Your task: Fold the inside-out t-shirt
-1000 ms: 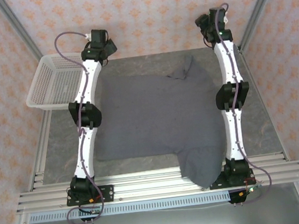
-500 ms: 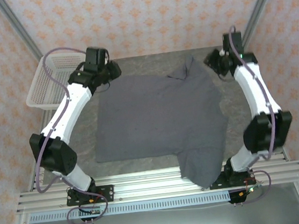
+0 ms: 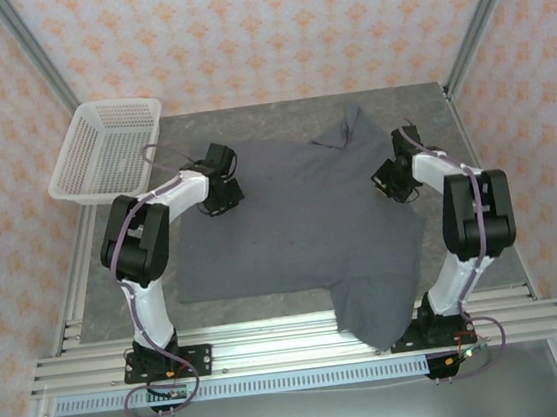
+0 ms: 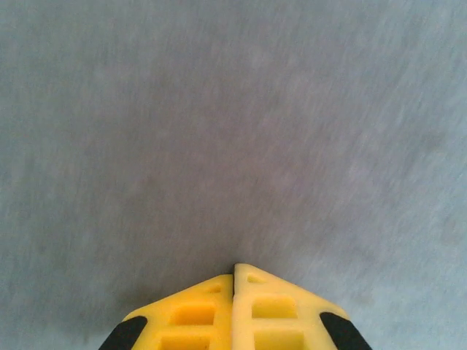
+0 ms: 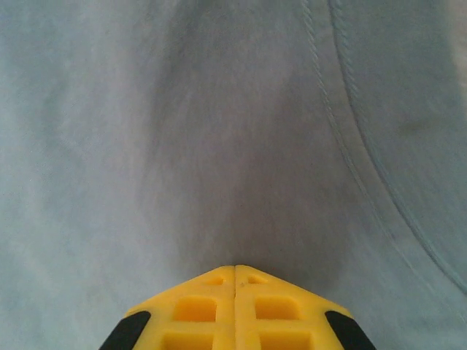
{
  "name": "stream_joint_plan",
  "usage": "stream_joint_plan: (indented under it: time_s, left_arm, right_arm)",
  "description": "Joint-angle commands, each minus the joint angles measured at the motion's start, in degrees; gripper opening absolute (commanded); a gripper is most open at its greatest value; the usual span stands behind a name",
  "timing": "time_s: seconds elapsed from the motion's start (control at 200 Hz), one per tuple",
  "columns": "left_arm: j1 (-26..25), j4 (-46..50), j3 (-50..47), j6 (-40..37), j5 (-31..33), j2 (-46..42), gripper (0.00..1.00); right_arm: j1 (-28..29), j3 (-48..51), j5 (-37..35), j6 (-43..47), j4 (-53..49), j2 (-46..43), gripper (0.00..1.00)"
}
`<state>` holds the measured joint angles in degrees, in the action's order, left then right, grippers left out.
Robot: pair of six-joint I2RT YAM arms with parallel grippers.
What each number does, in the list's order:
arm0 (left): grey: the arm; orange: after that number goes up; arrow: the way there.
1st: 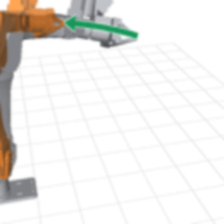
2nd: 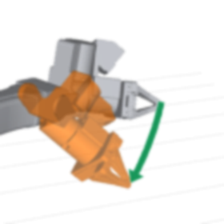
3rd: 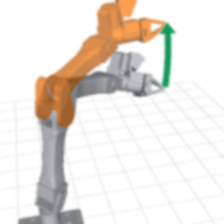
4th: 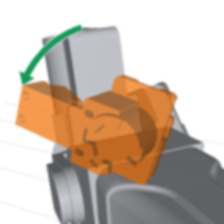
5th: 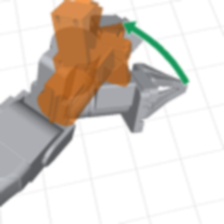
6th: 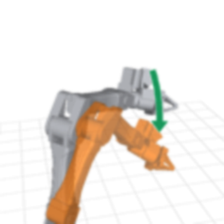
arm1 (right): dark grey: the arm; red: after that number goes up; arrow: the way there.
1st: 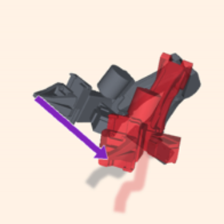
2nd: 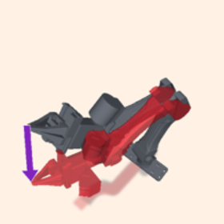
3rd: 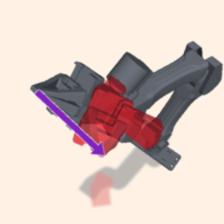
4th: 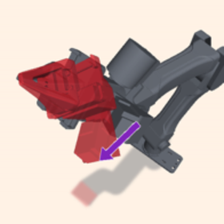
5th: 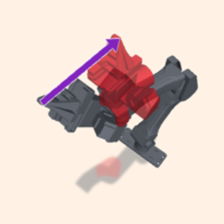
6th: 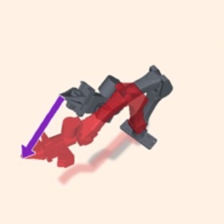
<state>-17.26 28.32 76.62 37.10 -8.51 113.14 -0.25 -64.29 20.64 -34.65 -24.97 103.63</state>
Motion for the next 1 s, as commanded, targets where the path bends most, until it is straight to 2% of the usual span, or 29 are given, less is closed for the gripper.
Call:
stream_joint_plan:
  time_s: [0.0,0.105,0.265,0.53,0.645,0.741,0.801,0.871,0.951,0.996]
  left_arm:
    - [-0.1,-3.7,2.4,2.7,4.9,3.0,0.0]
    - [0.8,-3.5,5.1,5.0,6.3,7.3,0.0]
    - [3.1,-5.8,10.4,6.5,4.2,12.9,0.0]
    - [6.1,1.1,32.6,3.8,1.7,23.5,0.0]
    - [6.2,-0.1,31.6,3.7,0.5,21.2,0.0]
    - [6.1,-5.3,24.1,3.3,-3.2,13.9,0.0]
    - [6.1,-9.3,16.7,3.2,-4.6,6.8,0.11]
    - [6.3,-11.9,7.7,2.9,-4.7,-2.5,0.24]
    - [6.9,-12.7,-1.8,2.0,-4.0,-14.1,0.47]
    - [7.4,-12.3,-6.5,1.5,-3.6,-19.7,0.58]
  right_arm:
    - [0.1,-4.4,-4.0,0.0,2.8,4.9,0.0]
    - [0.1,-9.4,-3.9,-1.1,2.2,11.7,0.0]
    - [0.1,-19.2,-5.4,-1.3,1.0,19.1,0.0]
    - [0.1,-39.3,-2.8,-1.1,-7.0,30.4,0.0]
    - [0.1,-41.7,-2.4,0.1,-8.7,28.7,0.0]
    - [0.1,-42.0,-1.1,2.0,-10.5,22.8,0.0]
    - [0.1,-37.6,-1.8,3.0,-10.3,16.3,0.05]
    - [-0.1,-27.3,-6.2,3.1,-8.5,6.3,0.16]
    - [-1.5,-14.1,-10.0,2.4,-5.9,-5.1,0.27]
    - [-3.1,-7.5,-10.8,1.7,-4.5,-10.6,0.3]
